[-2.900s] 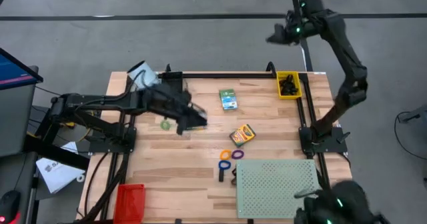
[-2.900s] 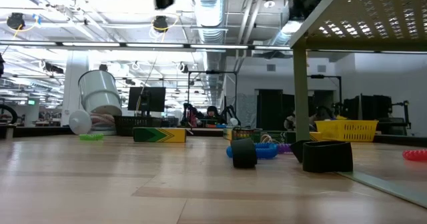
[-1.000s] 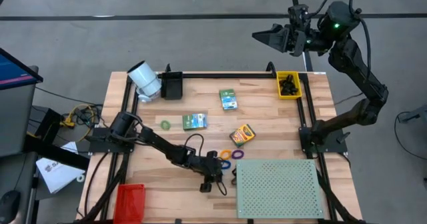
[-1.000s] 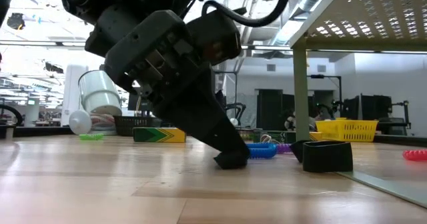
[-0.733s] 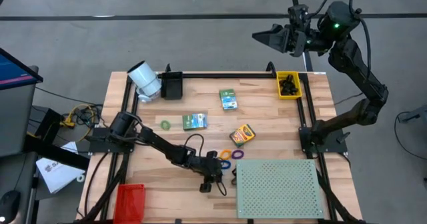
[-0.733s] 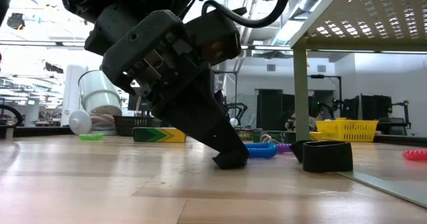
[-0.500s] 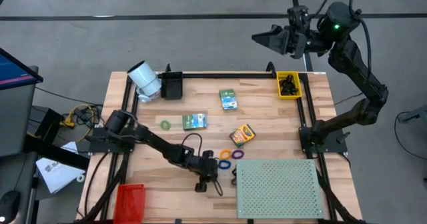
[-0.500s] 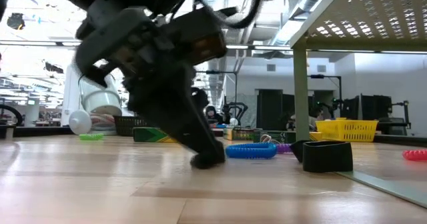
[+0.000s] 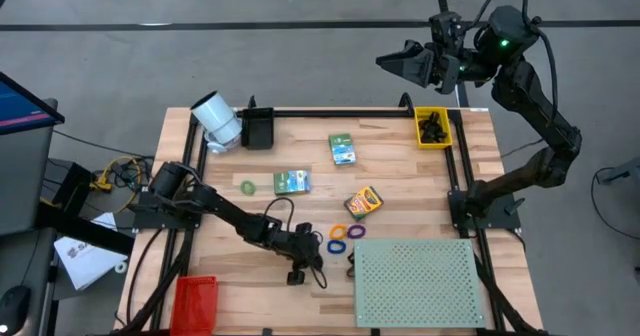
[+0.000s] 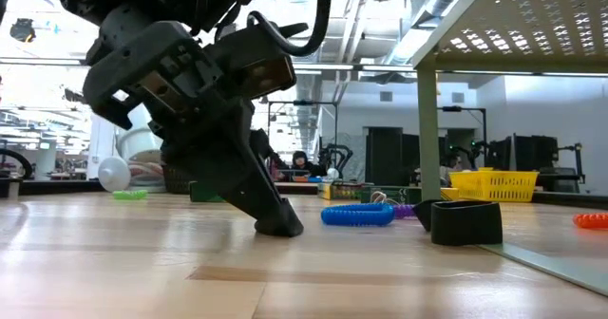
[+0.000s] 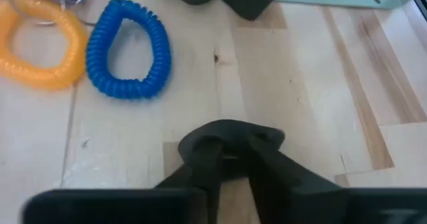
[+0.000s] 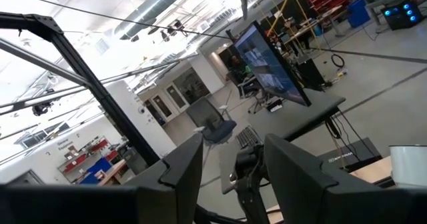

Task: Pick & Place Office Desk Supplies
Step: Put the black rubber band into the yellow bin

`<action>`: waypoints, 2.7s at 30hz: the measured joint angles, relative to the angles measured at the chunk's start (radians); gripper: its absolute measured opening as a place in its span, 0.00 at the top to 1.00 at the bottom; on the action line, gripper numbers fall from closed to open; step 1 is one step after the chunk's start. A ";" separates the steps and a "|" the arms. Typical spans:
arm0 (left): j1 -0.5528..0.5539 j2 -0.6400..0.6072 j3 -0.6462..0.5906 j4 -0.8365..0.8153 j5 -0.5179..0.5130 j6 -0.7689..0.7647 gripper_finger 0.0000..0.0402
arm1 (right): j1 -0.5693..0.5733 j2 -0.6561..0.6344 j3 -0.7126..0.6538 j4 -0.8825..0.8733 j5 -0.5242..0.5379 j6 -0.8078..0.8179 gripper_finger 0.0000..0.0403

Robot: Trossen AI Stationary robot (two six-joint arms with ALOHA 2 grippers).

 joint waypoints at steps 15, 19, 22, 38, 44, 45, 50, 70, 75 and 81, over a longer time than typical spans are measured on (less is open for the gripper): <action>0.048 -0.161 -0.002 0.009 0.047 -0.051 1.00 | 0.013 0.000 0.000 -0.008 0.002 -0.043 0.61; 0.091 -0.257 -0.002 0.029 0.046 -0.057 1.00 | 0.057 0.000 0.000 -0.066 0.007 -0.144 0.61; 0.133 -0.332 -0.002 0.055 0.038 -0.080 1.00 | 0.106 0.000 0.000 -0.169 0.057 -0.246 0.61; 0.390 -0.632 0.000 0.309 -0.067 -0.196 1.00 | 0.456 0.070 -0.005 -0.511 0.621 -0.671 0.50; 0.427 -0.635 0.034 0.398 -0.093 -0.263 1.00 | 0.503 0.120 -0.004 -0.489 0.759 -0.786 0.30; 0.429 -0.633 0.044 0.416 -0.095 -0.264 1.00 | 0.510 0.129 -0.002 -0.473 0.778 -0.804 0.28; 0.429 -0.632 0.092 0.428 -0.119 -0.265 1.00 | 0.526 0.162 -0.005 -0.443 0.859 -0.869 0.23; 0.429 -0.632 0.121 0.426 -0.120 -0.281 1.00 | 0.517 0.213 -0.005 -0.319 0.946 -0.924 0.35; 0.429 -0.632 0.121 0.425 -0.120 -0.283 1.00 | 0.516 0.209 -0.004 -0.314 0.956 -0.936 0.41; 0.429 -0.632 0.121 0.425 -0.120 -0.284 1.00 | 0.517 0.210 -0.004 -0.315 0.949 -0.957 0.57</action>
